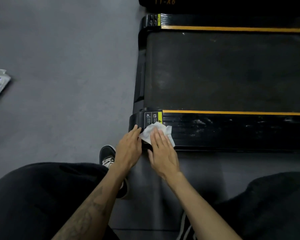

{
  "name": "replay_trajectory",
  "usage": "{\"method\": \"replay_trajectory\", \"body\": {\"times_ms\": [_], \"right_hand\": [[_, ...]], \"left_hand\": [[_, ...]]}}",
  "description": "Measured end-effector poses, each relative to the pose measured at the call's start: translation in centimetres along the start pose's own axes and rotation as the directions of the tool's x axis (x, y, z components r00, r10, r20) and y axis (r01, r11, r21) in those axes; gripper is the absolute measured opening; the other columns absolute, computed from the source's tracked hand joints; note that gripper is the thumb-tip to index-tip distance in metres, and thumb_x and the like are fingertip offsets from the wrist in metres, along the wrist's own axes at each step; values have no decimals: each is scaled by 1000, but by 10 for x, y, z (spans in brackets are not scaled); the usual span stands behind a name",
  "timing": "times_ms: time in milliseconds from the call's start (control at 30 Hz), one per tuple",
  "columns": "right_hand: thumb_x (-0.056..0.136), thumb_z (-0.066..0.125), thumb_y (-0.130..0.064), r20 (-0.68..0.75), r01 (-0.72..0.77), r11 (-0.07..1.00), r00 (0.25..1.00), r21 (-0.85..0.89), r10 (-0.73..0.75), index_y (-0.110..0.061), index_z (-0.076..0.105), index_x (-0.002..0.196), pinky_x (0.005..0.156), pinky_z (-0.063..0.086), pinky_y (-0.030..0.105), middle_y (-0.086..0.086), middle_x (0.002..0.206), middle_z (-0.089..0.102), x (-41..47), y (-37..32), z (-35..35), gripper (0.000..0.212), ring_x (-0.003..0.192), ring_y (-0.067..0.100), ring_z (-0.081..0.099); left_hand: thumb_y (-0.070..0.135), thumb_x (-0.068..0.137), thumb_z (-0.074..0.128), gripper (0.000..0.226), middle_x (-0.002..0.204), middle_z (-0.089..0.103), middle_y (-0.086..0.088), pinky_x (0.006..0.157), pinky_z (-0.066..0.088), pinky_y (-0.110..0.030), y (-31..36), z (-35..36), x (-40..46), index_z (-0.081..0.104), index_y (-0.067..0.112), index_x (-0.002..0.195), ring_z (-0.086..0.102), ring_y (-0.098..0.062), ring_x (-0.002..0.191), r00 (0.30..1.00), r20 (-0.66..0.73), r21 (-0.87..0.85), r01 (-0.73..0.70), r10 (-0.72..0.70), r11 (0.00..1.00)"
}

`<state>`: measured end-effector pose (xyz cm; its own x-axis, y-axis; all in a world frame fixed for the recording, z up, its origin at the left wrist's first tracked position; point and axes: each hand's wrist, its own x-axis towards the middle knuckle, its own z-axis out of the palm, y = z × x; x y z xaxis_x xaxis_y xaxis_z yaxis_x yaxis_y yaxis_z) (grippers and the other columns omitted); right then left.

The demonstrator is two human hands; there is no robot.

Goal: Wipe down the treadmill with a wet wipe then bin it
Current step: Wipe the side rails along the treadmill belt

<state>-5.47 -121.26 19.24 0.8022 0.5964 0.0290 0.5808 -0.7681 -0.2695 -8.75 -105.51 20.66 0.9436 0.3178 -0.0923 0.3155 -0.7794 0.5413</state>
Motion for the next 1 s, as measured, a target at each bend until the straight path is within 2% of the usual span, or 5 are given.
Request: {"method": "replay_trajectory", "body": {"times_ms": [233,400,600,767,1000], "right_hand": [[87,69,-24,-63,79,994,995,-72,-83,-6,40,155,124,28,41,10,163,35,-18,33,-1,77,150,25,36],[91,49,-29,-126,-89,996,988,1,89,-4,36,157,124,22,44,11,166,30,-43,36,-2,71,155,27,25],[92,46,-29,-73,0,999,997,-39,-3,-12,30,161,125,16,44,3,170,21,-30,35,-7,72,157,22,18],[97,43,-26,-182,-196,980,963,34,199,-5,30,159,126,20,44,8,169,24,-54,44,-7,67,157,25,18],[94,44,-29,-80,14,995,997,-104,-22,-13,35,159,120,27,48,4,169,23,-31,44,-2,68,155,25,24]], "left_hand": [[32,97,48,48,146,52,-22,107,47,-54,16,15,11,64,9,136,51,-40,133,987,-130,-1,-92,91,996],[28,99,40,49,148,54,-22,111,45,-53,34,26,38,68,2,130,50,-42,138,961,-174,37,-211,214,977],[30,102,37,50,159,45,-10,123,29,-54,25,40,59,60,10,141,33,-29,152,957,-167,48,-231,236,972],[24,100,42,47,160,44,-5,127,21,-43,21,43,59,59,13,142,31,-22,153,947,-228,-11,-237,228,971],[22,96,43,50,160,44,-8,126,25,-48,26,45,57,57,14,143,31,-24,153,943,-240,29,-230,230,973]]}}
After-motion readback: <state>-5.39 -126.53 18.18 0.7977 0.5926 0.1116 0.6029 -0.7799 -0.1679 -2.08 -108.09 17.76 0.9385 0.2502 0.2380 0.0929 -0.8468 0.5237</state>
